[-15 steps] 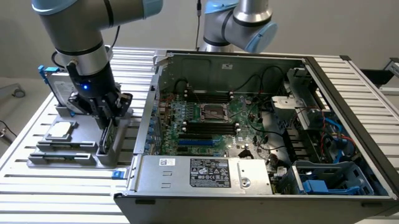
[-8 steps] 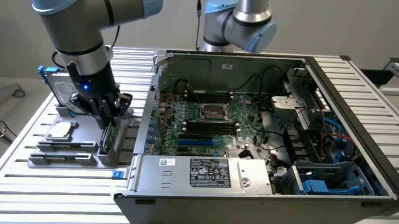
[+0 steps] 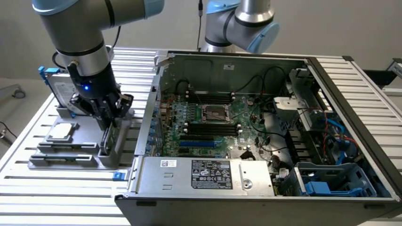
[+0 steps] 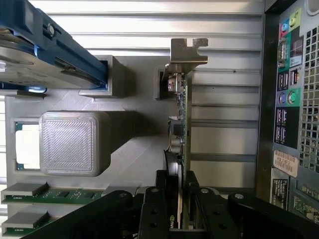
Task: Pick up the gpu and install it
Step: 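Pick up the gpu and move the gpu toward the slot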
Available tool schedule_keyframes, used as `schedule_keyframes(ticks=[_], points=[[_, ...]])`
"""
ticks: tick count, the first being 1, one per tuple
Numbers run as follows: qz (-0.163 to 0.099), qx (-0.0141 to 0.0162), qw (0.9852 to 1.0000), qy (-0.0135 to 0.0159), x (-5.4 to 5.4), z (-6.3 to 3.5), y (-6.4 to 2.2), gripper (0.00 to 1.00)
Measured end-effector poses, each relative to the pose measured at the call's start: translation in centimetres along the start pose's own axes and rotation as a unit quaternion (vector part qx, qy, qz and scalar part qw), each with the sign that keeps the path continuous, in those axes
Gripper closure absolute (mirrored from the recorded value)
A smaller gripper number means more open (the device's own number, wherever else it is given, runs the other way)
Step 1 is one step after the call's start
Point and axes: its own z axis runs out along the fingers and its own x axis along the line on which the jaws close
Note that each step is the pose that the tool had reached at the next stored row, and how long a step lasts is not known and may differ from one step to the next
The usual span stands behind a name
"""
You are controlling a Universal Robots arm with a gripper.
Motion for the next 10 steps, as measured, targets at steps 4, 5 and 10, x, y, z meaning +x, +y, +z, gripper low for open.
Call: schedule_keyframes(ticks=[4,5,10], points=[[0.000,-0.0052,1.0000,-0.0001,0.00,0.00,0.00,0.73],[0.000,-0.0068,1.0000,-0.0001,0.00,0.00,0.00,0.73],[0.000,-0.0129,0.9999,-0.0002,0.00,0.00,0.00,0.73]])
